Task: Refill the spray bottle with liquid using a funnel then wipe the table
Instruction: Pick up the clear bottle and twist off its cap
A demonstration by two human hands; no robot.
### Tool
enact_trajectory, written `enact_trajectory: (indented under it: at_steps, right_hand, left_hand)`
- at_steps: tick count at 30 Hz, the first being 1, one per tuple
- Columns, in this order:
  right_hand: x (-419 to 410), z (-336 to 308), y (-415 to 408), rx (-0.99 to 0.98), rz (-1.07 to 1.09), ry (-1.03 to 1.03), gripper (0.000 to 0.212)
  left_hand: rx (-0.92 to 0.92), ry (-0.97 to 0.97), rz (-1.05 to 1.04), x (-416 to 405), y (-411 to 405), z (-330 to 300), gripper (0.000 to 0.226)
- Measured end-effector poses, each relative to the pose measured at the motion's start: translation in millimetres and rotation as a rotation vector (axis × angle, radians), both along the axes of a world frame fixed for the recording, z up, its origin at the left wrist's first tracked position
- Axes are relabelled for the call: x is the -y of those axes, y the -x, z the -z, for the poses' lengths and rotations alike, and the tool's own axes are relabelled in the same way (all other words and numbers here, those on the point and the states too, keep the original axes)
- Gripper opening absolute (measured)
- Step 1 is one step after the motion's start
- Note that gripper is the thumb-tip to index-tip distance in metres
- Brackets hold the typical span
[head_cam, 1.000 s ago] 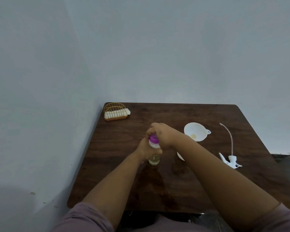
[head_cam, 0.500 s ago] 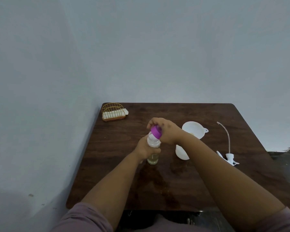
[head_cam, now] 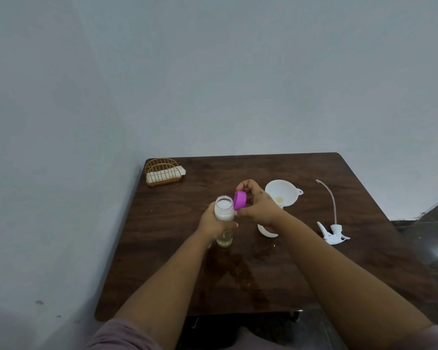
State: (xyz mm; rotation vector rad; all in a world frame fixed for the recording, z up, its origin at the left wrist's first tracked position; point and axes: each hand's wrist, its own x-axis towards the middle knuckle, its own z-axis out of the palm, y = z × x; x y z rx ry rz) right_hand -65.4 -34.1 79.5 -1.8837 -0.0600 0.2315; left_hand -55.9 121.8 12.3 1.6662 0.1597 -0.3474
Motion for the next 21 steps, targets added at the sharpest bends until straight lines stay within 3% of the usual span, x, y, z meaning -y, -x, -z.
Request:
enact_trajectory:
  at_steps: [9,16,21]
  right_hand:
    - [9,12,15,-0.029,0.009,-0.127,0.066]
    - [27,12,46,-0.046,-0.009,-0.153,0.06]
    - [53,13,72,-0.019,0.048,-0.078,0.058]
  left_hand:
    - [0.036,-0.093,-0.122,6,17,1,0.065]
    - [0.08,-0.24,-0.255,19,43,8,0.119]
    - [0.054,-0.359,-0.425,44,68,6,0.103]
